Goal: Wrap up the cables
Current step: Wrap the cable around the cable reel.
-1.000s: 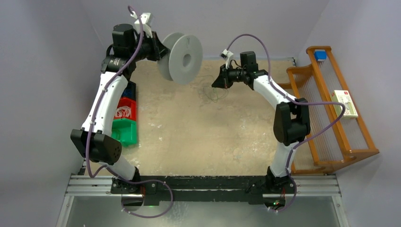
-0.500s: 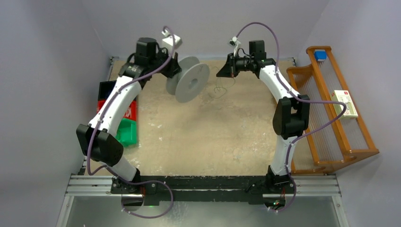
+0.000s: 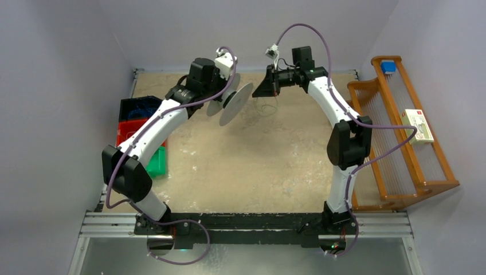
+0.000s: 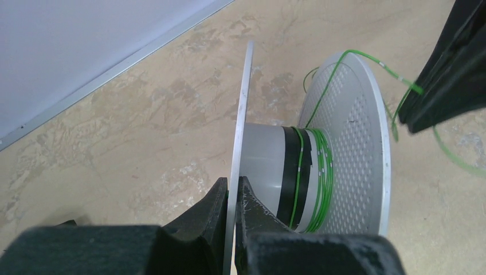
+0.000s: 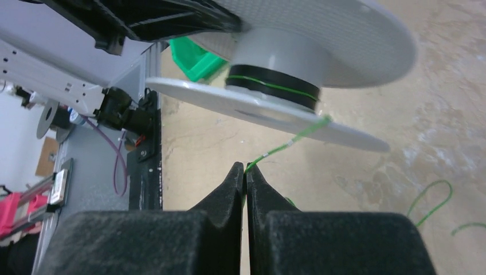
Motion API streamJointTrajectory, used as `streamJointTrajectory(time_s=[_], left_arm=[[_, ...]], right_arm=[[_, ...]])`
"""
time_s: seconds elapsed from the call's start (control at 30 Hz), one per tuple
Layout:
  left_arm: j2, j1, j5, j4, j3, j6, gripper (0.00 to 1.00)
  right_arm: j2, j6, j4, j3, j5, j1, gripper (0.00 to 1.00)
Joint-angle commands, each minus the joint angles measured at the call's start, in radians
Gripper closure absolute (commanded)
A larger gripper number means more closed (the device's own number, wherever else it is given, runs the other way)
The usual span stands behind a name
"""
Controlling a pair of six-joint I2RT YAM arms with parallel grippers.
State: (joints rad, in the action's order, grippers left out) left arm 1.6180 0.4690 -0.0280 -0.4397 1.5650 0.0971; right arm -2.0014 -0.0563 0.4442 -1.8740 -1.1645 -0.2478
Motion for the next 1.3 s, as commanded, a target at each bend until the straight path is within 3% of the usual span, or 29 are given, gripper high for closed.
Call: streamJointTrajectory(time_s=[0.0, 0.4, 0.6, 0.97, 1.27], left_arm=[[0.018, 0.020, -0.206, 0.131, 0.019, -0.051, 1.00], [0.072, 0.082, -0.440, 0.127, 0.073, -0.113, 1.00], [0.083, 0.080, -0.462, 0.103, 0.145, -0.185, 1.00], [0.100, 0.043, -0.380, 0.000, 0.362, -0.284, 1.00], [0.067, -0.141, -0.064, -0.027, 0.429, -0.457, 1.00]], right_arm=[[0.034, -0.082, 0.076, -0.008, -0.164, -0.062, 0.96], [0.015, -0.211, 0.125, 0.015, -0.250, -0.135, 0.94], [-0.023, -0.323, 0.198, 0.051, -0.224, -0.189, 0.95], [-0.083, -0.462, 0.295, 0.062, -0.228, -0.207, 0.95], [-0.111, -0.625, 0.431, 0.051, -0.274, -0.207, 0.92]])
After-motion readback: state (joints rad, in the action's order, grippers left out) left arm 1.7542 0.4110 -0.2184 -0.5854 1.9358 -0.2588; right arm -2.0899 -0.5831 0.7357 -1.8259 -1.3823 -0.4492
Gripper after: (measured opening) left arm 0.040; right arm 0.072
